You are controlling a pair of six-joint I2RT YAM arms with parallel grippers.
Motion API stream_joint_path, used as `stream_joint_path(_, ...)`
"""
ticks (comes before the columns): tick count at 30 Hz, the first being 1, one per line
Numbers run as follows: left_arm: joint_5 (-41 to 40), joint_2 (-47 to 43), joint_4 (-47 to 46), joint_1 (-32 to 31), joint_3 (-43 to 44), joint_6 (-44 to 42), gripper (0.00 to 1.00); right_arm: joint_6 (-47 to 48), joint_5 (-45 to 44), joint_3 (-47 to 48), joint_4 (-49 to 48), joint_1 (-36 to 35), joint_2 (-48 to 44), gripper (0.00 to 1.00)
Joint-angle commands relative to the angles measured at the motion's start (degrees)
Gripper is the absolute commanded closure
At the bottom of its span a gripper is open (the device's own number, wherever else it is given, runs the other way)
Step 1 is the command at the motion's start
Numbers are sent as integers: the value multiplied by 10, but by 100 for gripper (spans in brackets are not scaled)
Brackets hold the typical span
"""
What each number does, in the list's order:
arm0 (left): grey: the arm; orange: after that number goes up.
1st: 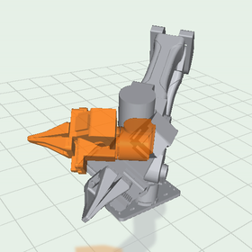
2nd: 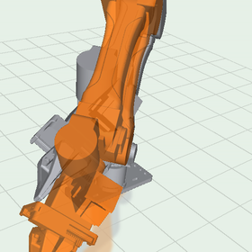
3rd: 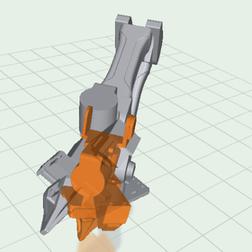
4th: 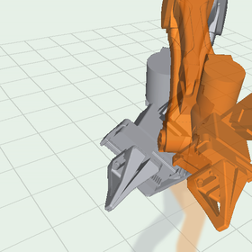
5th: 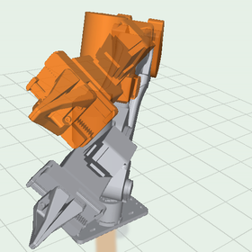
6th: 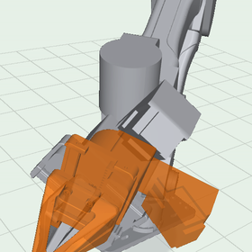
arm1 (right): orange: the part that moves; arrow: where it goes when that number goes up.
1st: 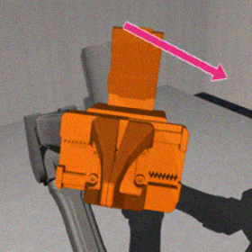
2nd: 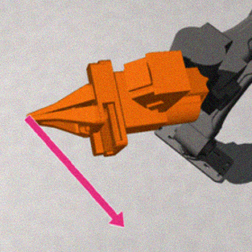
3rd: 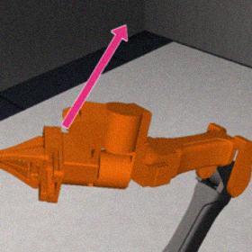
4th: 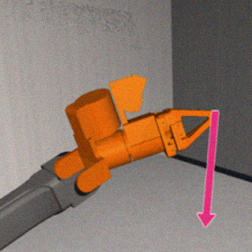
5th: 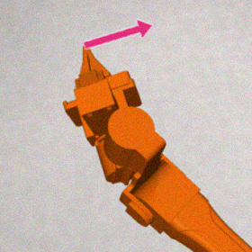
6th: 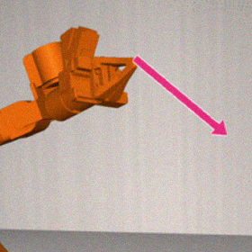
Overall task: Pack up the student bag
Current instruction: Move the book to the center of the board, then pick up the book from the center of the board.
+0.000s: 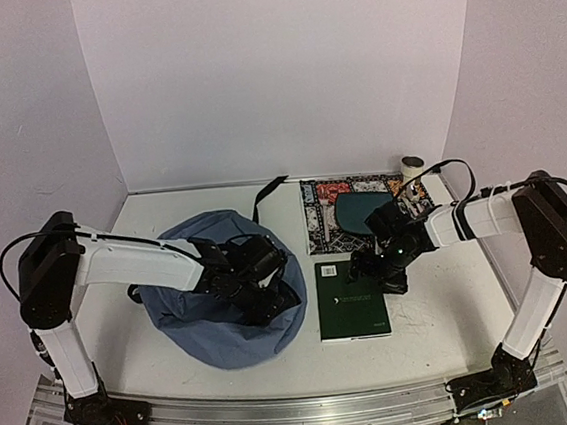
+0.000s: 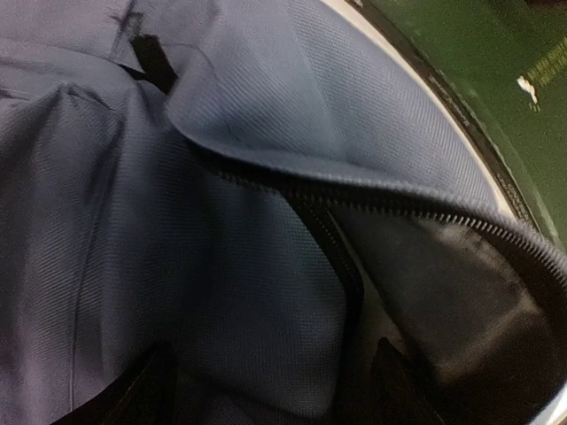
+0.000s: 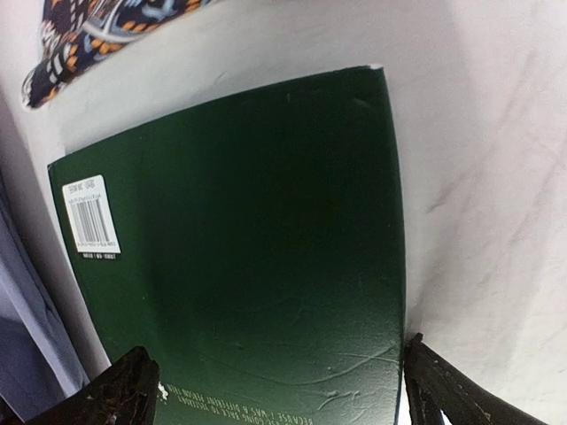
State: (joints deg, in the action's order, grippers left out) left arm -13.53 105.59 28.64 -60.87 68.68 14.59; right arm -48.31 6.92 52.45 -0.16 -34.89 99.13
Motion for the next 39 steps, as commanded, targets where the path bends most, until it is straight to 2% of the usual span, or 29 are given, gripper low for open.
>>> stream_joint_path(1,-27,-64,20,8,4,17,21,-5,26,-19,49,-9,-2,3)
stream_joint_path(11,2,-133,18,-10,77,29,16,-22,52,-135,-1,-8,-81,3)
stream_joint_path(18,7,-127,7,-43,113,17,16,-32,85,-190,-72,-8,-110,12)
stream_joint_path(22,26,-96,-15,-59,113,16,16,-35,99,-204,-102,-8,-109,25)
stream_joint_path(26,43,-53,-46,-81,113,5,17,-42,115,-220,-136,-8,-105,34)
stream_joint_path(33,34,32,-64,-113,132,-34,17,-47,130,-224,-166,-8,-108,39)
stream_joint_path(39,38,83,-81,-113,131,-46,20,-60,151,-228,-207,-8,-103,43)
